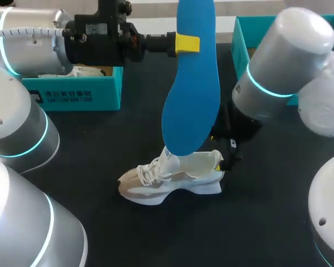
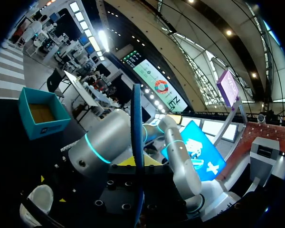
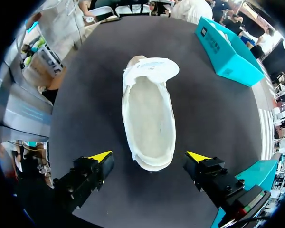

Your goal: Take the shoe out of the shoebox, open the shoe tongue, remove and reinsert the insole, then place the shoe into the shoebox

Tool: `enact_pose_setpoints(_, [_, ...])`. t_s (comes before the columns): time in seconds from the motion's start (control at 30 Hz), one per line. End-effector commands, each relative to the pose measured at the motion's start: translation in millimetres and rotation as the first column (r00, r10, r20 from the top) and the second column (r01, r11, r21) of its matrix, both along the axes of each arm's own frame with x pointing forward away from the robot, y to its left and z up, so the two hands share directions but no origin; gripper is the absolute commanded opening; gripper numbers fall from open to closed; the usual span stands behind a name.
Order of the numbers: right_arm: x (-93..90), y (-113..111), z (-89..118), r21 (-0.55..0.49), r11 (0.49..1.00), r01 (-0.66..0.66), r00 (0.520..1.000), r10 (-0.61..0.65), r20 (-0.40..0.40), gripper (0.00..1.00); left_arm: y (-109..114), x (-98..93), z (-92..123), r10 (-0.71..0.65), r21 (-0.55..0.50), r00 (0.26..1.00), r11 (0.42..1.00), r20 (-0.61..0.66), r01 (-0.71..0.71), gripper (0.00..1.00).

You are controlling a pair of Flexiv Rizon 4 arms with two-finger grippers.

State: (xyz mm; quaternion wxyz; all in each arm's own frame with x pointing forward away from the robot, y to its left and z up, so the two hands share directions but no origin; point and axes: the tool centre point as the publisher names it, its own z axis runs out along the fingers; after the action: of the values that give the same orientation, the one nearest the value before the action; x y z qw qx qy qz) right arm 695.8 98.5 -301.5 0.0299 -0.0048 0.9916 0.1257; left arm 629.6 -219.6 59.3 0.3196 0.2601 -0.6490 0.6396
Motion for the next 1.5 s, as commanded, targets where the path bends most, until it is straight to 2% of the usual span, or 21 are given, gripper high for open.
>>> enact_pose_setpoints(0.03, [0.5, 5, -4, -0.064, 0.998, 0.005, 1.000, -0.005, 0.006, 1.00, -1, 0.2, 0, -0.001, 0.001, 1.000, 1.000, 0.000, 0.001, 0.00])
enact_pose_setpoints(0.57, [2.2, 6, -3, -0.082, 0.997, 0.000, 1.000, 0.001, 0.008, 1.00, -1, 0.2, 0, -0.001, 0.001, 1.000, 1.000, 0.000, 0.001, 0.00])
enact_pose_setpoints(0.67, [16.1, 19, -3, -0.063, 0.998, 0.020, 0.999, -0.018, 0.030, 1.00, -1, 0.2, 0, -0.001, 0.001, 1.000, 1.000, 0.000, 0.001, 0.00])
enact_pose_setpoints(0.8, [31.9, 32, -16, -0.036, 0.999, 0.036, 0.999, -0.035, 0.030, 1.00, -1, 0.2, 0, -0.001, 0.001, 1.000, 1.000, 0.000, 0.001, 0.00])
enact_pose_setpoints(0.97, [43.8, 45, -35, -0.075, 0.997, 0.026, 0.999, -0.024, 0.024, 1.00, -1, 0.2, 0, -0.001, 0.001, 1.000, 1.000, 0.000, 0.001, 0.00])
enact_pose_setpoints(1.23, [47.5, 58, -54, -0.129, 0.992, 0.007, 1.000, -0.007, 0.007, 1.00, -1, 0.2, 0, -0.001, 0.001, 1.000, 1.000, 0.000, 0.001, 0.00])
enact_pose_setpoints(1.4, [49.9, 64, -66, -0.127, 0.992, -0.006, 1.000, 0.006, -0.003, 1.00, -1, 0.2, 0, -0.001, 0.001, 1.000, 1.000, 0.000, 0.001, 0.00])
enact_pose_setpoints(1.5, [50.5, 66, -71, -0.129, 0.992, -0.009, 1.000, 0.008, -0.006, 0.93, -1, 0.2, 0, -0.001, 0.001, 1.000, 1.000, 0.000, 0.001, 0.00])
